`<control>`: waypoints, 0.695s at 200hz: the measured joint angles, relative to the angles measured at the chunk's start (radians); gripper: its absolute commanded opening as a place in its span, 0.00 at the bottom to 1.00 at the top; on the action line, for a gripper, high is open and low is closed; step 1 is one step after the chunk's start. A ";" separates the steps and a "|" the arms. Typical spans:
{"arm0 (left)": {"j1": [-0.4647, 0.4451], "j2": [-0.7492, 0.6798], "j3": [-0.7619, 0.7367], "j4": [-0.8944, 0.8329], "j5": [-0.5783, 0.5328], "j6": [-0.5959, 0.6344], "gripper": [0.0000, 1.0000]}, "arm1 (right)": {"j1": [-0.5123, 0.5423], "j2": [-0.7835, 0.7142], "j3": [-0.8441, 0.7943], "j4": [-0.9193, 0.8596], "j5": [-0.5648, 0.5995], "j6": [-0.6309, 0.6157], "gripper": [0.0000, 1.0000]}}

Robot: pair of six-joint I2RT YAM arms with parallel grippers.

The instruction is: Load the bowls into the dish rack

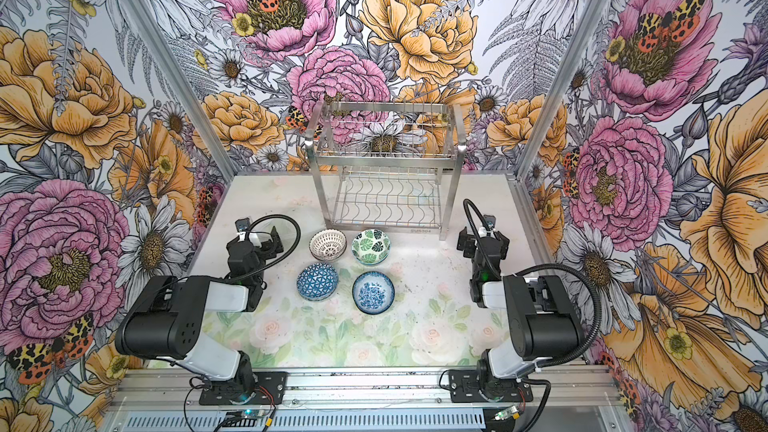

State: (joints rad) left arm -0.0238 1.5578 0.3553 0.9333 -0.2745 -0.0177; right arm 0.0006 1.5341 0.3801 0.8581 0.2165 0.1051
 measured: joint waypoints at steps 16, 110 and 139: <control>-0.005 -0.003 0.000 -0.003 -0.006 0.000 0.99 | 0.000 0.000 0.000 0.000 0.000 0.000 1.00; -0.110 -0.425 0.276 -0.623 -0.224 -0.089 0.99 | 0.159 -0.449 0.172 -0.521 0.183 0.010 1.00; -0.147 -0.405 0.323 -0.805 -0.195 -0.140 0.99 | 0.235 -0.468 0.252 -0.726 0.192 0.007 1.00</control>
State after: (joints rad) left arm -0.1711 1.1526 0.6785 0.1284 -0.4690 -0.1581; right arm 0.2352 1.0660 0.6323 0.1326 0.4084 0.1120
